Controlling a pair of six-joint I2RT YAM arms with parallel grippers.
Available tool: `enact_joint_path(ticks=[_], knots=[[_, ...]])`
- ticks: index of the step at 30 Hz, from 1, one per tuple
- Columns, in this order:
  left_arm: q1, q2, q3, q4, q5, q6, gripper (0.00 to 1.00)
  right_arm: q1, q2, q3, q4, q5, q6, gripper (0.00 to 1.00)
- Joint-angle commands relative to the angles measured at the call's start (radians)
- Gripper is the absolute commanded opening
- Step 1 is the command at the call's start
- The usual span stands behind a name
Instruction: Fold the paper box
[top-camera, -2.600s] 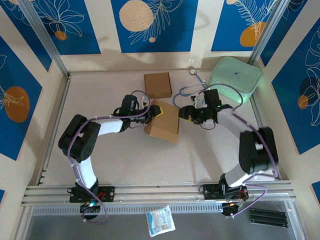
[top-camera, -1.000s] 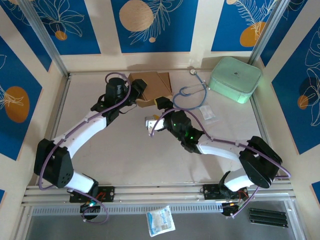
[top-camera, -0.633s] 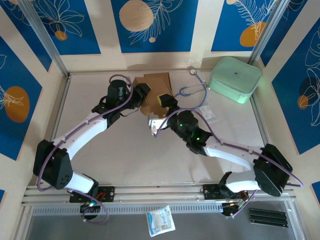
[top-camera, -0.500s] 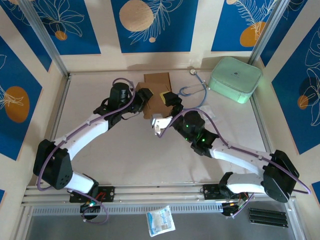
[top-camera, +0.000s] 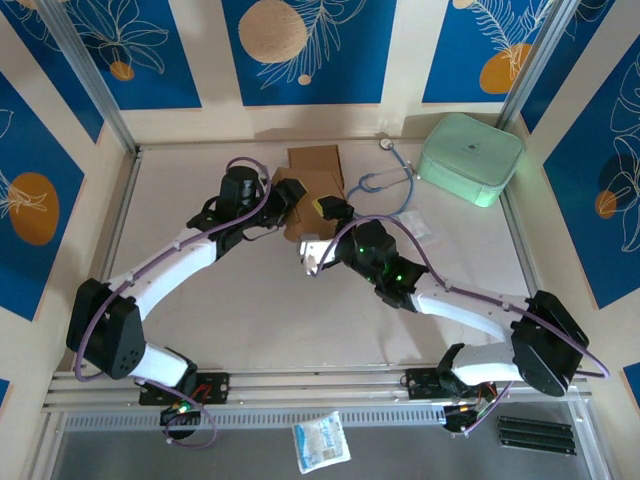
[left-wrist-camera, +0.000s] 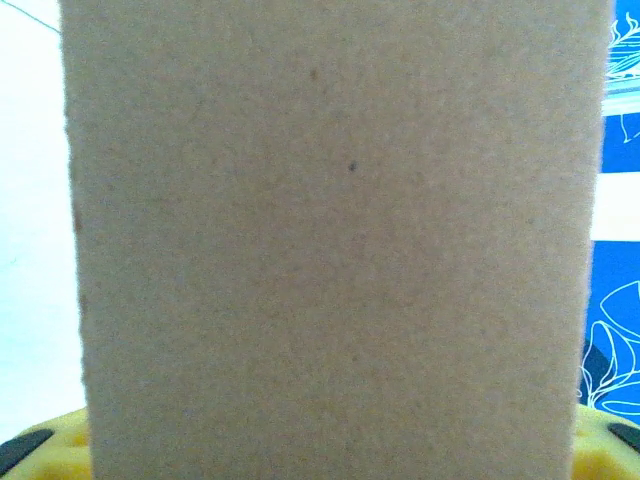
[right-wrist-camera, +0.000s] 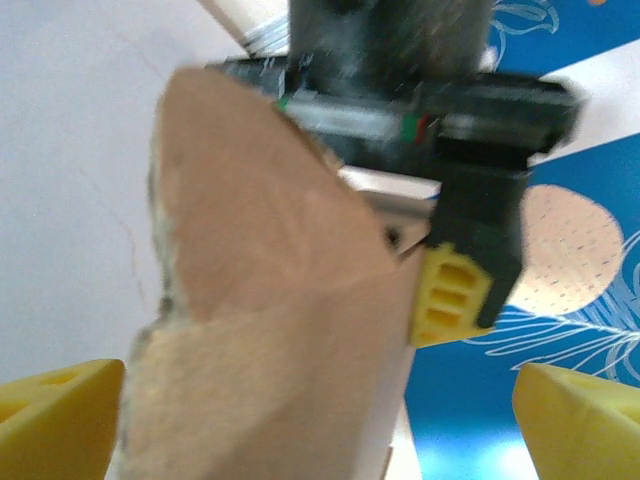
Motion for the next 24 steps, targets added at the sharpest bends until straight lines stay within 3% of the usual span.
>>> enact_joint_path(ticks=[1, 6, 10, 15, 20, 24], knots=[[-0.001, -0.034, -0.002, 0.001, 0.018, 0.004, 0.45, -0.023, 0.046, 0.033, 0.040, 0.060, 0.025, 0.99], [-0.001, -0.037, 0.003, -0.003, 0.018, -0.001, 0.45, -0.050, 0.134, 0.073, 0.152, 0.110, -0.023, 1.00], [0.000, -0.044, -0.028, 0.039, 0.013, -0.035, 0.45, -0.058, 0.177, 0.081, 0.211, 0.097, -0.052, 0.93], [-0.001, -0.043, -0.035, 0.054, 0.018, -0.048, 0.46, -0.056, 0.188, 0.075, 0.220, 0.099, -0.075, 0.74], [-0.001, -0.050, -0.030, 0.060, 0.002, -0.019, 0.57, -0.055, 0.137, 0.072, 0.097, 0.057, -0.040, 0.55], [0.000, -0.077, -0.031, 0.062, -0.027, 0.021, 0.66, -0.061, 0.106, 0.066, 0.038, 0.048, -0.023, 0.50]])
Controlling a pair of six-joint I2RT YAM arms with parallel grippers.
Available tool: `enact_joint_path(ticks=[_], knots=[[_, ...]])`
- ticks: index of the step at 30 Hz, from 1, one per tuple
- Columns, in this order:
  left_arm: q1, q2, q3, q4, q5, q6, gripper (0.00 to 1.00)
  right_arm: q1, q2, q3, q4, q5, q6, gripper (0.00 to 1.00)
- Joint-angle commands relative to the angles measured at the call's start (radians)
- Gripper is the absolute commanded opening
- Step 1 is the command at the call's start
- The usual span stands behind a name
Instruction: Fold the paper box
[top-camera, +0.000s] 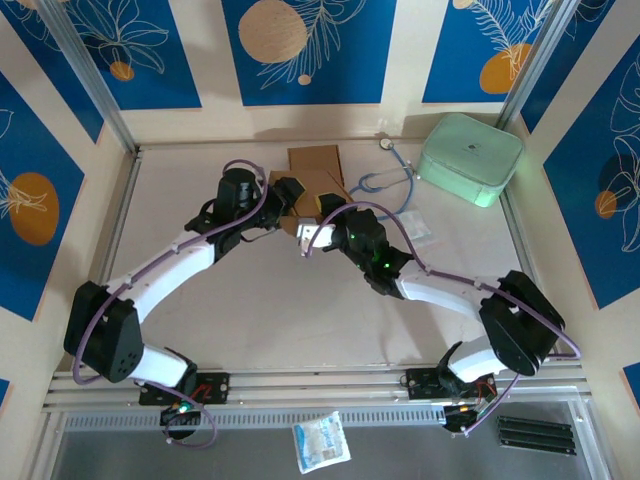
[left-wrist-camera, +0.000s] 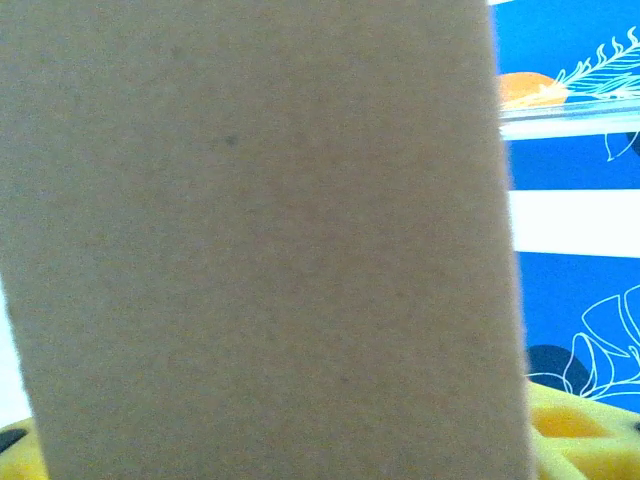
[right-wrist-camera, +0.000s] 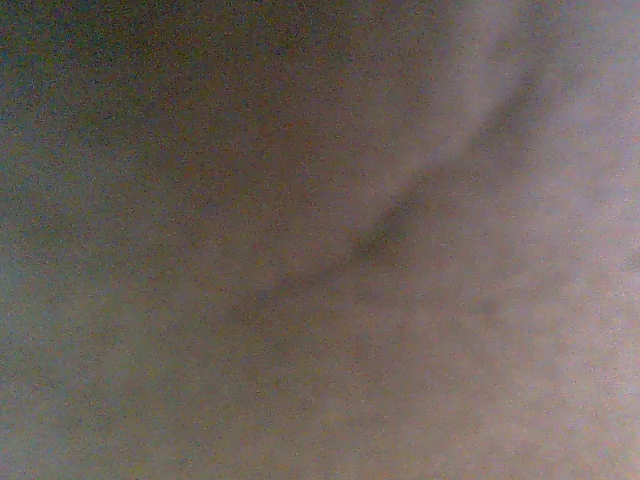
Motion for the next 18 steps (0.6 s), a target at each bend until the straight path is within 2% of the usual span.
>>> enact_joint_path(ticks=[1, 3, 6, 7, 10, 13, 15, 18], knots=[[-0.002, -0.061, -0.001, 0.027, -0.031, 0.075, 0.69, -0.004, -0.045, 0.010, -0.062, -0.024, 0.019, 0.49], [0.001, -0.088, 0.001, 0.021, -0.058, 0.120, 0.76, -0.007, -0.072, 0.009, -0.110, -0.034, 0.032, 0.47], [0.002, -0.139, -0.006, 0.018, -0.111, 0.207, 0.97, -0.029, -0.134, 0.028, -0.252, -0.092, 0.097, 0.45], [0.003, -0.154, -0.008, 0.015, -0.128, 0.238, 1.00, -0.036, -0.155, 0.032, -0.294, -0.110, 0.115, 0.44], [0.005, -0.211, -0.006, -0.028, -0.174, 0.360, 1.00, -0.068, -0.218, 0.055, -0.443, -0.173, 0.160, 0.43], [0.006, -0.261, 0.019, -0.112, -0.193, 0.545, 1.00, -0.096, -0.265, 0.116, -0.652, -0.245, 0.168, 0.43], [0.006, -0.301, 0.036, -0.161, -0.153, 0.725, 0.99, -0.121, -0.272, 0.206, -0.878, -0.341, 0.159, 0.43], [0.005, -0.359, 0.042, -0.245, -0.061, 0.985, 0.99, -0.131, -0.232, 0.340, -1.177, -0.399, 0.115, 0.43]])
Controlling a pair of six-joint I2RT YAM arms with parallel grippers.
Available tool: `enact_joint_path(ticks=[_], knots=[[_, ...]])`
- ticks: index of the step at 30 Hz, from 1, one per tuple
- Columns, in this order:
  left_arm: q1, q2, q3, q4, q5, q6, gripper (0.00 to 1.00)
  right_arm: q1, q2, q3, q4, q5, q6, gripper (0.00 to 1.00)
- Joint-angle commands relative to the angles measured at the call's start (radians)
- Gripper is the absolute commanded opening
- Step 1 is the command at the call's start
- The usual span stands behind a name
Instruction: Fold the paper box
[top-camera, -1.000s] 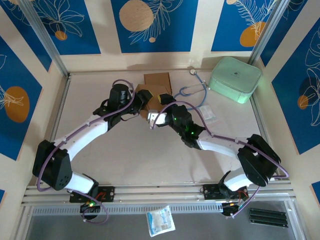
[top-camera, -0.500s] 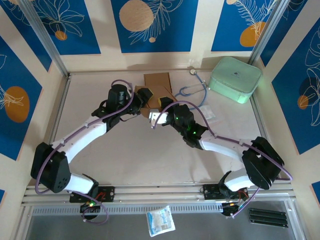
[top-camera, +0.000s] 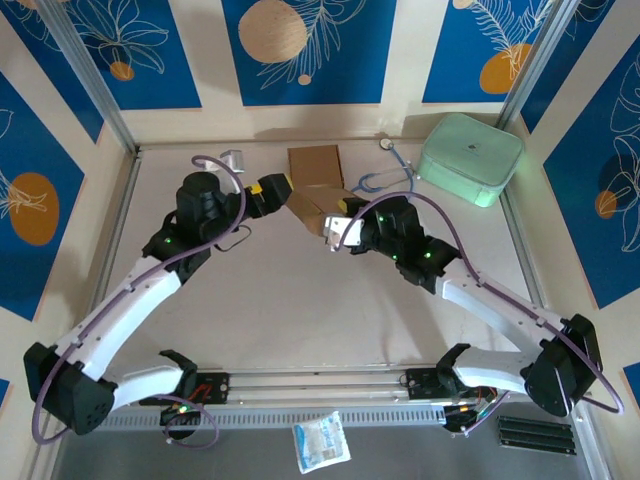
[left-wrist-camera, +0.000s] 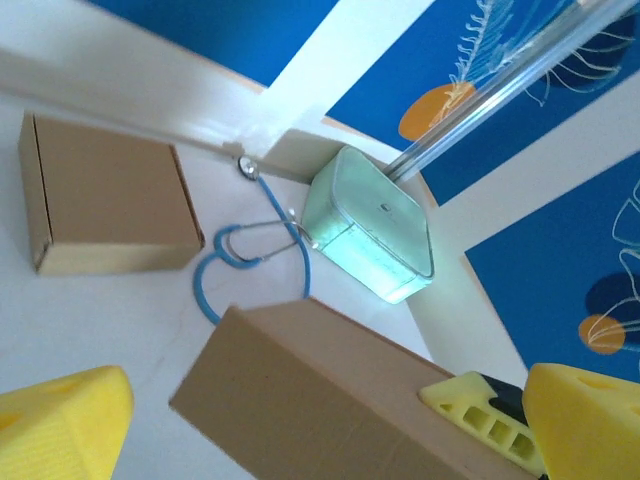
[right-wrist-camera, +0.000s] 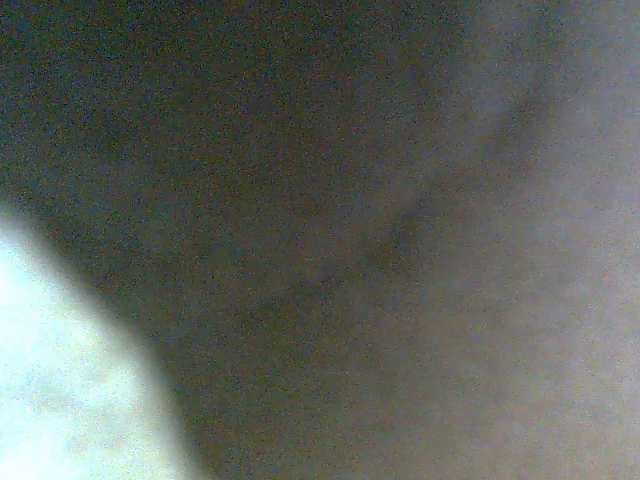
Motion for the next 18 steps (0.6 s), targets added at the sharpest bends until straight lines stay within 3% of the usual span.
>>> enact_joint_path(ticks=[1, 5, 8, 18], knots=[[0.002, -0.081, 0.036, -0.168, 0.094, 0.476, 0.99, -0.017, 0.052, 0.242, -0.607, -0.160, -0.037, 0.43], [0.003, -0.133, 0.043, -0.317, 0.128, 0.667, 0.99, -0.003, 0.160, 0.387, -0.842, -0.130, -0.062, 0.43], [0.002, -0.149, 0.047, -0.406, 0.162, 0.744, 0.99, 0.005, 0.247, 0.448, -0.905, -0.088, -0.053, 0.44], [0.001, -0.185, -0.002, -0.427, 0.293, 0.779, 0.99, 0.028, 0.503, 0.510, -0.894, -0.070, 0.017, 0.44]])
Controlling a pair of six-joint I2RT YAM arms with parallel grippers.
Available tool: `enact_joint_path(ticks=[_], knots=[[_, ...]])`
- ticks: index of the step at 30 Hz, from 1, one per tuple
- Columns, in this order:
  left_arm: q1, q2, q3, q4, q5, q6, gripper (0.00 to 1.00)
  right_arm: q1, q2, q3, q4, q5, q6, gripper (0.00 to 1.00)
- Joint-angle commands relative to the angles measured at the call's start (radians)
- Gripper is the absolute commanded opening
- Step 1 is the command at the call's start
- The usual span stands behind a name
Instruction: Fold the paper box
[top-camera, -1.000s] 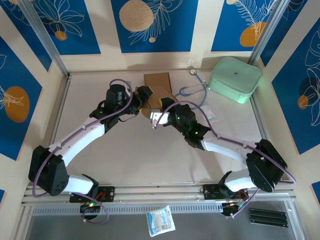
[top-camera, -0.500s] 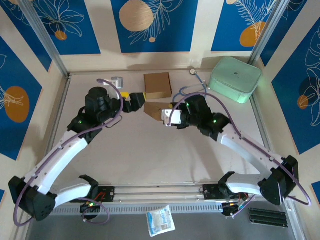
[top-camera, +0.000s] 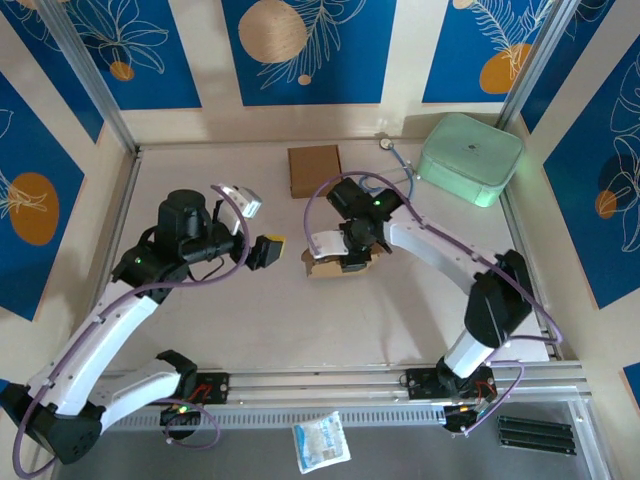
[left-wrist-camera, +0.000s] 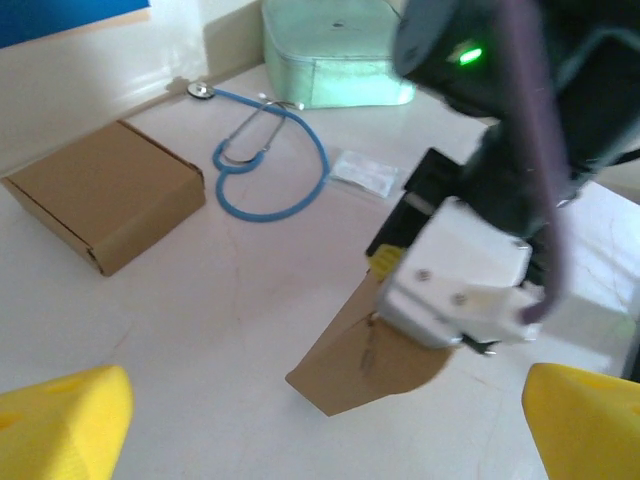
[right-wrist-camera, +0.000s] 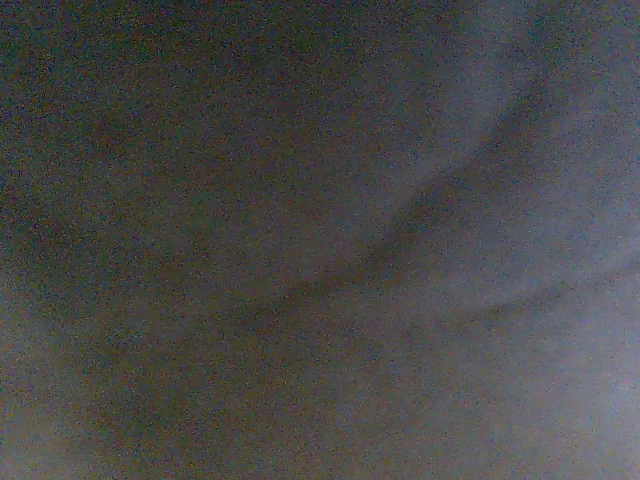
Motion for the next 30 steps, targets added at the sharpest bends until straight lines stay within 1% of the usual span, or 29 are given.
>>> enact_joint_path(ticks=[1, 5, 8, 11, 14, 18, 23, 26, 30], knots=[[0.001, -0.019, -0.009, -0.021, 0.085, 0.048, 0.99, 0.015, 0.037, 0.033, -0.021, -0.017, 0.038, 0.44], [0.001, -0.020, -0.015, -0.036, 0.078, 0.052, 0.99, 0.024, 0.078, 0.033, -0.003, -0.024, 0.057, 0.49], [0.001, -0.023, -0.022, -0.040, 0.064, 0.053, 0.99, 0.030, 0.078, 0.031, 0.003, -0.036, 0.065, 0.55], [0.001, -0.021, -0.026, -0.043, 0.061, 0.053, 0.99, 0.034, 0.068, 0.033, 0.002, -0.055, 0.070, 0.64], [0.001, -0.014, -0.028, -0.050, 0.054, 0.054, 0.99, 0.037, 0.055, 0.033, 0.007, -0.049, 0.074, 0.72], [0.001, 0.001, -0.022, -0.069, 0.048, 0.049, 0.99, 0.038, 0.027, 0.043, 0.001, -0.055, 0.078, 0.79], [0.001, 0.011, -0.030, -0.065, 0.064, 0.022, 0.99, 0.033, -0.028, 0.053, 0.010, -0.115, 0.084, 0.84], [0.001, 0.028, -0.046, -0.034, 0.037, -0.047, 1.00, 0.016, -0.057, 0.057, 0.033, -0.181, 0.102, 0.86], [0.000, 0.062, -0.061, 0.000, 0.076, -0.110, 1.00, 0.005, -0.077, 0.059, 0.048, -0.226, 0.111, 0.86]])
